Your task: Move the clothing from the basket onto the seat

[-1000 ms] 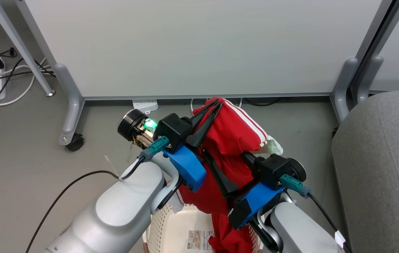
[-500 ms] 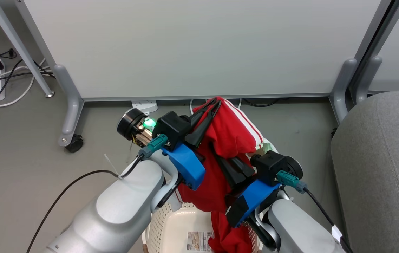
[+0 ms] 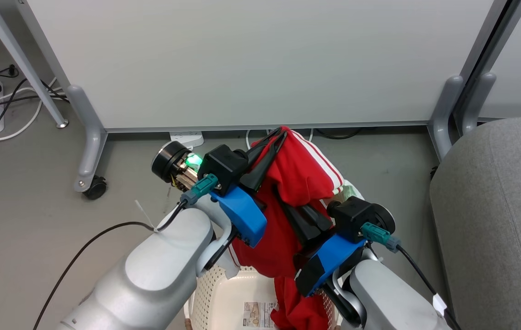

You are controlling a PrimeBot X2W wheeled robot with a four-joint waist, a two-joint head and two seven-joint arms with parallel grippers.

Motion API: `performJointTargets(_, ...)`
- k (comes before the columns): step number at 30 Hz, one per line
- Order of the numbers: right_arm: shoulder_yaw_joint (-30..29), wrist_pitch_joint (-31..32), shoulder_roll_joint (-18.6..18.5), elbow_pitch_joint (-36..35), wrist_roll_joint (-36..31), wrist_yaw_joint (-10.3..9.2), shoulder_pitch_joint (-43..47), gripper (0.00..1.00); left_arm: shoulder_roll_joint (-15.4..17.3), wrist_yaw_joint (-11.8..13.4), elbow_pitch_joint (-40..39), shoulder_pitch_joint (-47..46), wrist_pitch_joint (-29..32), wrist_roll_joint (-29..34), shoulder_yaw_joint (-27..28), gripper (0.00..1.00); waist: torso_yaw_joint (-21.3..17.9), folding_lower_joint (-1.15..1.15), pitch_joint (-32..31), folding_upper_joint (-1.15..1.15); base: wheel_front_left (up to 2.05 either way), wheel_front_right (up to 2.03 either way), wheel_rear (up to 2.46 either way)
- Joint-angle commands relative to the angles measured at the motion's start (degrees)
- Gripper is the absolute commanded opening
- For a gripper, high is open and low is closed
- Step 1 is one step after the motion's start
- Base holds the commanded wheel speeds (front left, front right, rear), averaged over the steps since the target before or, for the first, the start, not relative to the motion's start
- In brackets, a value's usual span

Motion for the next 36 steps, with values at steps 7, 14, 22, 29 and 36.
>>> performJointTargets(7, -0.2, -0.1, -0.1, -0.2, -0.4, -0.04, 0.1, 0.0, 0.3, 0.6, -0.1, -0.6, -0.5, 0.5, 0.5, 1.0, -0.2, 0.0, 0.1, 0.0, 0.0, 0.0, 0.0)
performJointTargets(14, -0.5, -0.1, -0.1, -0.2, -0.6, -0.04, 0.4, 0.0, 0.3, 0.8, -0.3, -0.2, -0.4, 0.8, 0.6, 1.0, -0.7, 0.0, 0.3, 0.0, 0.0, 0.0, 0.0)
performJointTargets(22, -1.0, -0.1, -0.1, -0.2, -1.0, -0.04, 0.4, 0.0, 0.3, 0.6, -0.4, -0.3, -0.5, 0.9, 0.7, 1.0, -1.0, 0.0, 0.9, 0.0, 0.0, 0.0, 0.0)
performJointTargets(29, -3.3, -0.1, -0.1, 0.0, -2.2, -0.04, -1.2, 0.0, 1.1, 0.9, -1.0, -0.4, -0.5, 1.1, 1.2, 1.0, -3.0, 0.0, 2.7, 0.0, 0.0, 0.0, 0.0)
performJointTargets(36, -8.0, -0.1, -0.1, -1.4, -4.6, -0.04, -2.9, 0.0, 1.6, 1.2, -2.3, -1.0, -0.5, 1.5, 1.5, 1.0, -7.7, 0.0, 5.7, 0.0, 0.0, 0.0, 0.0)
